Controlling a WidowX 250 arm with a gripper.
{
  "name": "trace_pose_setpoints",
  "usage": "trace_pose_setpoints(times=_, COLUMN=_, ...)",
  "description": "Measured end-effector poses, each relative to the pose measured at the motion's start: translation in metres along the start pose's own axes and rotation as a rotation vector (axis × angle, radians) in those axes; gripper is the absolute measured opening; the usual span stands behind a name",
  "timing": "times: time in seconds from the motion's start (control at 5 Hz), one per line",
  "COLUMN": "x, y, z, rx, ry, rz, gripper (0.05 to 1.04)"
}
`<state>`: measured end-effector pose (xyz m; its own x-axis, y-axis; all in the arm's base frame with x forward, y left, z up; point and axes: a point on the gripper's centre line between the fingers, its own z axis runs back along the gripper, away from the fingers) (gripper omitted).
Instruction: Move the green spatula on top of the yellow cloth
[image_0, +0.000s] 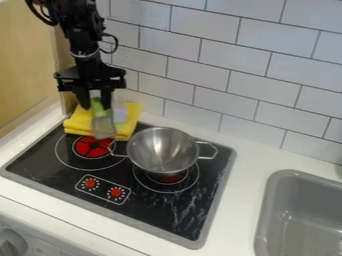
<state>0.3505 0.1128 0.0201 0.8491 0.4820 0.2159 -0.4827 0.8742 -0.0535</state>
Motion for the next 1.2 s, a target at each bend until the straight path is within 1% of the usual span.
trace_pose_setpoints(times=0.2, x=0.006, y=0.0, z=-0.013, rx=0.01, ry=0.025, rz=-0.003, gripper=0.386)
trace_pose_setpoints(times=0.4, x=0.02, y=-0.002, z=-0.018, rx=0.015, ry=0.011, rz=-0.003, gripper=0.386)
trace_pose_setpoints(times=0.6, x=0.026, y=-0.002, z=-0.022, rx=0.021, ry=0.007, rz=0.002, gripper=0.461)
trace_pose_setpoints(times=0.8, x=0.026, y=-0.004, z=-0.024, rx=0.006, ry=0.013, rz=0.024, gripper=0.752)
trace_pose_setpoints(times=1.0, x=0.025, y=-0.005, z=-0.024, rx=0.005, ry=0.015, rz=0.027, gripper=0.968)
trace_pose_setpoints(times=1.2, x=0.025, y=-0.006, z=-0.023, rx=-0.005, ry=0.018, rz=0.014, gripper=0.992)
